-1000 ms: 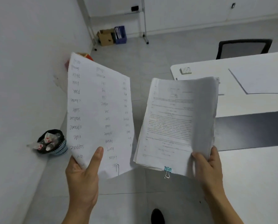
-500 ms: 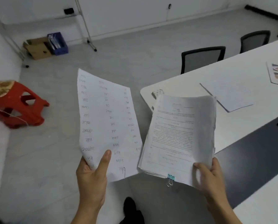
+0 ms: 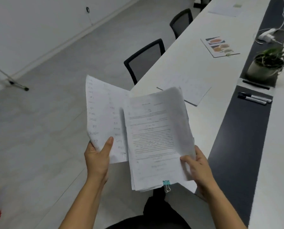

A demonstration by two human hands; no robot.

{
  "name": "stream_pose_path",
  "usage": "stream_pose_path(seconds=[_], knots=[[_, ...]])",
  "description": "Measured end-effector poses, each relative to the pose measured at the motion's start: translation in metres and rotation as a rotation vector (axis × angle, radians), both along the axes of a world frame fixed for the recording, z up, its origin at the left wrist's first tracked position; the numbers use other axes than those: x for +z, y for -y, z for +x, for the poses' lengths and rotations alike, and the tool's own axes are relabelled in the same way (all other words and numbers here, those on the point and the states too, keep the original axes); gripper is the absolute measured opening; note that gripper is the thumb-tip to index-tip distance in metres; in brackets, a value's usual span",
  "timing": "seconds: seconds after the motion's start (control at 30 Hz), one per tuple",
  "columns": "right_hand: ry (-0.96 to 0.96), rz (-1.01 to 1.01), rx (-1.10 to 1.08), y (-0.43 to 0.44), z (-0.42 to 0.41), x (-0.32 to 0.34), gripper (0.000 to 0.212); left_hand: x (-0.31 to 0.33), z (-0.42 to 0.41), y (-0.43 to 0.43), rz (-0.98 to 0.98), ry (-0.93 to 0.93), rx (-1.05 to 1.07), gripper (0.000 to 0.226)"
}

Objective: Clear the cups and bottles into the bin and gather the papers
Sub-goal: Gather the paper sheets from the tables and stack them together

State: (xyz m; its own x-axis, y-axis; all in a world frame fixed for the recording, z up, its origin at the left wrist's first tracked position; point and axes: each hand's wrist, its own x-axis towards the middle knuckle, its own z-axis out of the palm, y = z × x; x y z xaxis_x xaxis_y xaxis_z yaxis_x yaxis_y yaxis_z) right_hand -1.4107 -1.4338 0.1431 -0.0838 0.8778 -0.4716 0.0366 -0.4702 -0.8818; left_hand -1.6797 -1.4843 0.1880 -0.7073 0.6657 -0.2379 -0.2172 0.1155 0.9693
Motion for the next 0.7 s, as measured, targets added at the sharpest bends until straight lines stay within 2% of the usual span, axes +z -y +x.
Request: stream_pose_path(seconds=[0.17, 0.33, 0.47, 0.53, 0.57, 0.63, 0.7], knots=[[0.010, -0.041, -0.193, -0.065, -0.029, -0.027, 0.026, 0.001, -0.036, -0.078, -0.026, -0.120, -0.040, 0.024], [0.001, -0.147, -0.366, -0.110, -0.035, -0.039, 0.032, -0.031, -0.075, -0.151, -0.091, -0.005, -0.159, 0.035], [0.071, -0.185, -0.340, -0.123, -0.026, -0.046, 0.032, -0.091, -0.098, -0.201, -0.296, 0.095, -0.307, 0.041], [0.112, -0.207, -0.327, -0.127, -0.028, -0.053, 0.033, -0.125, -0.107, -0.219, -0.465, 0.071, -0.437, 0.046], [0.125, -0.219, -0.330, -0.126, -0.031, -0.055, 0.032, -0.140, -0.110, -0.224, -0.578, -0.017, -0.513, 0.054], [0.161, -0.232, -0.335, -0.122, -0.042, -0.056, 0.034, -0.160, -0.112, -0.229, -0.785, -0.341, -0.641, 0.088], [0.186, -0.228, -0.351, -0.119, -0.057, -0.053, 0.034, -0.150, -0.105, -0.238, -0.805, -0.638, -0.662, 0.120]])
